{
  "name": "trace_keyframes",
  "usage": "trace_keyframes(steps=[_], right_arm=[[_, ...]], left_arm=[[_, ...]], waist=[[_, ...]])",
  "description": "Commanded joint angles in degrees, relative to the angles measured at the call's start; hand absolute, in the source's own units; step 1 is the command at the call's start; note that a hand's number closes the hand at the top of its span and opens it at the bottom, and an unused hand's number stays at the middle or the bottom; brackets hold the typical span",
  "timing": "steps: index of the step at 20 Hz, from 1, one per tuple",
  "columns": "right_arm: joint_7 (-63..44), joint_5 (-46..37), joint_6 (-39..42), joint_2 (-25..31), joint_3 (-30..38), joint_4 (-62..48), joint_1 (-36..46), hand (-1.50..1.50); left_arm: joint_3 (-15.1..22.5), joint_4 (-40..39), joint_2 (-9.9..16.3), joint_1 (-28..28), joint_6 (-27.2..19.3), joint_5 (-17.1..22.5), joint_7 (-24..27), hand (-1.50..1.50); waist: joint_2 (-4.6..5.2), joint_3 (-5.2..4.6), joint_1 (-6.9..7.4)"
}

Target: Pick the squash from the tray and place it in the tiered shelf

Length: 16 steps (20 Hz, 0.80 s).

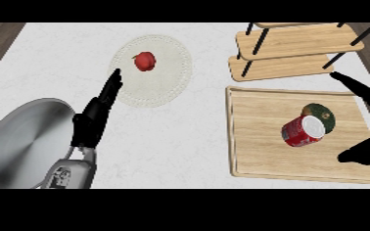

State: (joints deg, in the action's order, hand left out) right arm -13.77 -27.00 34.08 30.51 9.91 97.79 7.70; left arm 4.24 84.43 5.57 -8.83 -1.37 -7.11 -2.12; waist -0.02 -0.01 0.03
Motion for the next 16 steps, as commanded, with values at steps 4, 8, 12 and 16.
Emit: trace_keyframes(steps=[4,8,12,16], right_arm=[[0.9,-6.7,-3.2,-4.0,-3.1,-3.7,1.8,-1.5],[2.2,-8.7,-3.8,-4.0,-1.7,-6.3,3.1,-1.5],[8.7,-11.6,-6.9,-4.5,-1.8,-12.2,1.6,-1.5],[12.1,-12.6,-6.9,-3.5,-0.4,-15.2,2.2,-1.5]], left_arm=[[-3.6,-3.9,0.9,-6.1,1.3,0.3,-1.6,0.0],[-4.4,-3.1,1.8,-4.6,3.3,1.1,-0.8,0.0],[-1.9,-0.3,-0.4,0.6,1.7,-1.1,1.5,0.0],[-3.6,-1.4,-0.2,-2.0,2.9,-0.1,-0.5,0.0]], waist=[[0.04,0.01,-0.05],[0.02,0.0,0.02],[0.01,0.01,0.08],[0.02,0.01,-0.02]])
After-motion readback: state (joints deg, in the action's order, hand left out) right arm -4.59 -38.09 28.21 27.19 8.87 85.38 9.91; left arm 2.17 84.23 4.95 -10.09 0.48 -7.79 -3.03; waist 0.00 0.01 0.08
